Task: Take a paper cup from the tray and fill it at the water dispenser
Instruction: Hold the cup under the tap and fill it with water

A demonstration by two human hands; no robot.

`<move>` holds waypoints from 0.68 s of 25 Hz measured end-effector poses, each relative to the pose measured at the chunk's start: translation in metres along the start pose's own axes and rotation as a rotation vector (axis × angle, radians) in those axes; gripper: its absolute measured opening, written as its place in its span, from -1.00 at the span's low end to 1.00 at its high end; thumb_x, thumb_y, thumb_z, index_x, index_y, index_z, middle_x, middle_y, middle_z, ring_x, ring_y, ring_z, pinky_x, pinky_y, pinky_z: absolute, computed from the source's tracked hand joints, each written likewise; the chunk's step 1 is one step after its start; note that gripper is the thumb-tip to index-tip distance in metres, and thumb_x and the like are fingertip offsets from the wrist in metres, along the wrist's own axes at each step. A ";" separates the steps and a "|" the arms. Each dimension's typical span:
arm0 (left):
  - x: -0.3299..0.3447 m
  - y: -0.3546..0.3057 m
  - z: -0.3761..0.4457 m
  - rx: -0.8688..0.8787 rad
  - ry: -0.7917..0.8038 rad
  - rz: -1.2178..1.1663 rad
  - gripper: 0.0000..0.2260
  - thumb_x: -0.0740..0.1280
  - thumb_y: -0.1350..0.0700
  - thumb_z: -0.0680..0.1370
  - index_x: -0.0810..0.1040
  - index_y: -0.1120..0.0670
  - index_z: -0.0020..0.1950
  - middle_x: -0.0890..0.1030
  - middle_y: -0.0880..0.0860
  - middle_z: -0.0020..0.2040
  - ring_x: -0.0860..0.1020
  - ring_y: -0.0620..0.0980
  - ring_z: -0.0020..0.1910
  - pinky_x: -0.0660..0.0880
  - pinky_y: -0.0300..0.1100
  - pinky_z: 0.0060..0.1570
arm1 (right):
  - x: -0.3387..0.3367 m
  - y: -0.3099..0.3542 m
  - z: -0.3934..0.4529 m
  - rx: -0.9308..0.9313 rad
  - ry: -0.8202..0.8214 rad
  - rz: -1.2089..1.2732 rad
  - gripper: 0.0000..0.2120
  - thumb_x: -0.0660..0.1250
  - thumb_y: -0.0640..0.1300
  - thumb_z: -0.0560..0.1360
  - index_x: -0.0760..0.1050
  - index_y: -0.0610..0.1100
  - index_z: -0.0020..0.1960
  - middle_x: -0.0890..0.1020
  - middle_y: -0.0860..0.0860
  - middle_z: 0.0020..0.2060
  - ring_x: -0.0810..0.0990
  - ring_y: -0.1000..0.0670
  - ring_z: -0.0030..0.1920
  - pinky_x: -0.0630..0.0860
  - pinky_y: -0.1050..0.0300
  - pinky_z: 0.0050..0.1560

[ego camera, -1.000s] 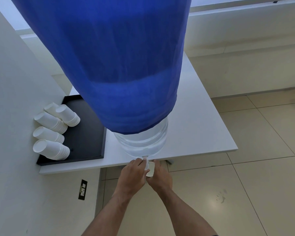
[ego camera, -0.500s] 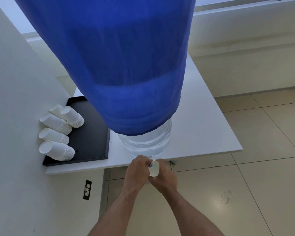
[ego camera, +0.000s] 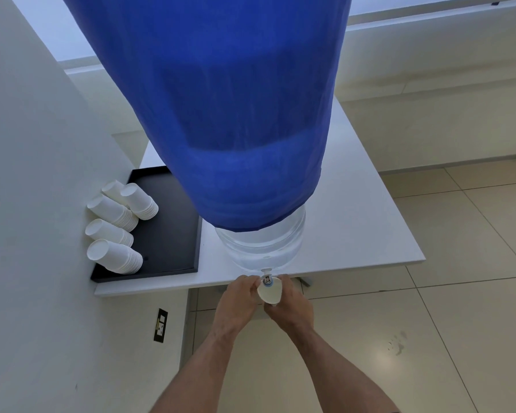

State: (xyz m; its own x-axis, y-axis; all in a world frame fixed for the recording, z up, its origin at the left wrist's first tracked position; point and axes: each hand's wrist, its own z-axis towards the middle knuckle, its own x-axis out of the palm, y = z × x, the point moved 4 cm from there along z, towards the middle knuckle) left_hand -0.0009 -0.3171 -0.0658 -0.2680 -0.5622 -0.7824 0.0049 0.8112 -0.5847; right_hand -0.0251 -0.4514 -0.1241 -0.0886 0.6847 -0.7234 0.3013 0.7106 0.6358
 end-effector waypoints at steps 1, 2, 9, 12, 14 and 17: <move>-0.001 0.003 -0.002 -0.007 -0.010 -0.006 -0.76 0.19 0.07 0.70 0.63 0.08 0.20 0.69 0.04 0.10 0.63 0.01 0.03 0.53 -0.19 0.02 | -0.001 0.001 0.000 0.002 0.003 -0.007 -0.58 0.41 -0.03 0.43 0.37 0.03 0.24 0.63 0.12 0.04 0.67 -0.10 -0.02 0.42 0.08 -0.19; -0.002 0.005 -0.004 -0.009 -0.022 -0.016 -0.74 0.19 0.07 0.70 0.59 0.06 0.31 0.68 0.05 0.17 0.63 0.02 0.09 0.56 -0.15 0.10 | -0.002 0.002 0.001 0.005 0.002 -0.010 -0.58 0.41 -0.04 0.43 0.36 0.02 0.24 0.63 0.12 0.04 0.67 -0.10 -0.02 0.43 0.08 -0.19; -0.005 -0.011 -0.012 0.052 -0.056 -0.059 -0.61 0.24 0.03 0.68 0.45 0.05 0.50 0.65 0.07 0.32 0.63 0.05 0.23 0.57 -0.04 0.29 | -0.002 0.004 0.005 0.018 -0.001 -0.011 -0.62 0.40 -0.01 0.43 0.30 0.02 0.15 0.66 0.08 -0.06 0.68 -0.17 -0.08 0.59 0.00 -0.16; -0.005 -0.016 -0.008 0.060 -0.071 -0.054 -0.61 0.27 0.06 0.67 0.46 0.07 0.50 0.62 0.10 0.36 0.62 0.09 0.27 0.54 -0.07 0.32 | -0.002 0.003 0.007 0.012 -0.009 -0.008 -0.60 0.41 0.01 0.42 0.30 0.02 0.15 0.66 0.07 -0.07 0.69 -0.16 -0.09 0.55 0.02 -0.20; -0.005 -0.018 -0.005 0.065 -0.086 -0.040 -0.64 0.30 0.08 0.66 0.52 0.08 0.45 0.64 0.12 0.33 0.63 0.08 0.25 0.54 -0.14 0.25 | -0.001 0.003 0.007 0.007 -0.009 -0.013 -0.58 0.44 0.03 0.41 0.30 0.03 0.15 0.66 0.09 -0.10 0.69 -0.14 -0.12 0.59 0.01 -0.19; -0.007 -0.020 0.001 0.079 -0.124 -0.011 -0.75 0.31 0.13 0.65 0.65 0.11 0.28 0.72 0.12 0.17 0.66 0.04 0.08 0.52 -0.24 0.05 | 0.000 0.002 0.008 0.014 0.002 -0.007 -0.59 0.44 0.04 0.41 0.31 0.03 0.14 0.61 0.12 -0.19 0.68 -0.12 -0.15 0.58 0.02 -0.19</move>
State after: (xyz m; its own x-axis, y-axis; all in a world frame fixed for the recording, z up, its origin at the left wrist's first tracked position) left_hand 0.0024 -0.3294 -0.0487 -0.1475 -0.5907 -0.7933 0.0793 0.7924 -0.6048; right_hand -0.0169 -0.4513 -0.1247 -0.0925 0.6800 -0.7274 0.3136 0.7132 0.6269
